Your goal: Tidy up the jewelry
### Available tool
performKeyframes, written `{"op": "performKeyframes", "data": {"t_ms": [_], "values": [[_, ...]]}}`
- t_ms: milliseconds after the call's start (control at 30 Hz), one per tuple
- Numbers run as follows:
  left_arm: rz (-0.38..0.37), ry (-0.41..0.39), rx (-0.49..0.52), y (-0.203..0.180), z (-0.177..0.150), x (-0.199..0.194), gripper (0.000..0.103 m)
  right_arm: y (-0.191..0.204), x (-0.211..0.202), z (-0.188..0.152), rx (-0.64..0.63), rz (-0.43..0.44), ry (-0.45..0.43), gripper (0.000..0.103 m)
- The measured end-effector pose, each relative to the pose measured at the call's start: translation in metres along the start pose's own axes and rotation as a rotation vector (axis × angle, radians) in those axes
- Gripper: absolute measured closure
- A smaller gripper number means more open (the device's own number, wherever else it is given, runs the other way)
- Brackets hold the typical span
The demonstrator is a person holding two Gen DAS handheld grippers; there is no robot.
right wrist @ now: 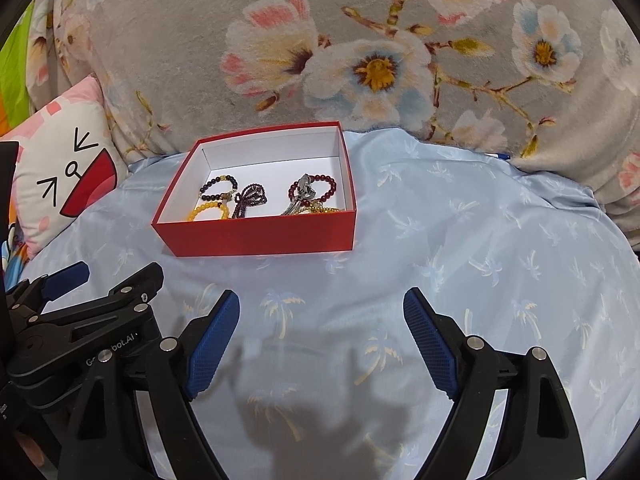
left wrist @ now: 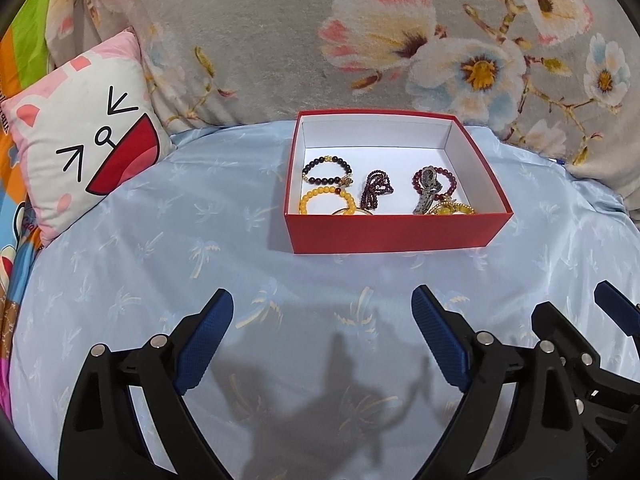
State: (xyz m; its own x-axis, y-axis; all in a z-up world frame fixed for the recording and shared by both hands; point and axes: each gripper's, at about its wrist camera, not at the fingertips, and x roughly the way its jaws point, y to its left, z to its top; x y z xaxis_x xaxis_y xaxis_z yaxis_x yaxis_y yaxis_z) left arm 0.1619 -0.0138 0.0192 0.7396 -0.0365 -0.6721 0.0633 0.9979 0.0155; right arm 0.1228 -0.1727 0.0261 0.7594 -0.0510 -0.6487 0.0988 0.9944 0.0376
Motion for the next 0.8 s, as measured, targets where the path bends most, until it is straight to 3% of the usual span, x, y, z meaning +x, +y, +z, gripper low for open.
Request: {"op": "performKeyframes", "data": {"t_ms": [800], "values": [[0.005,-0.001,0.015,-0.0032,-0.0082,-0.0053,0.017,-0.0028,-0.0040,-0.0063,0.005,0.002,-0.004,0.022]]}}
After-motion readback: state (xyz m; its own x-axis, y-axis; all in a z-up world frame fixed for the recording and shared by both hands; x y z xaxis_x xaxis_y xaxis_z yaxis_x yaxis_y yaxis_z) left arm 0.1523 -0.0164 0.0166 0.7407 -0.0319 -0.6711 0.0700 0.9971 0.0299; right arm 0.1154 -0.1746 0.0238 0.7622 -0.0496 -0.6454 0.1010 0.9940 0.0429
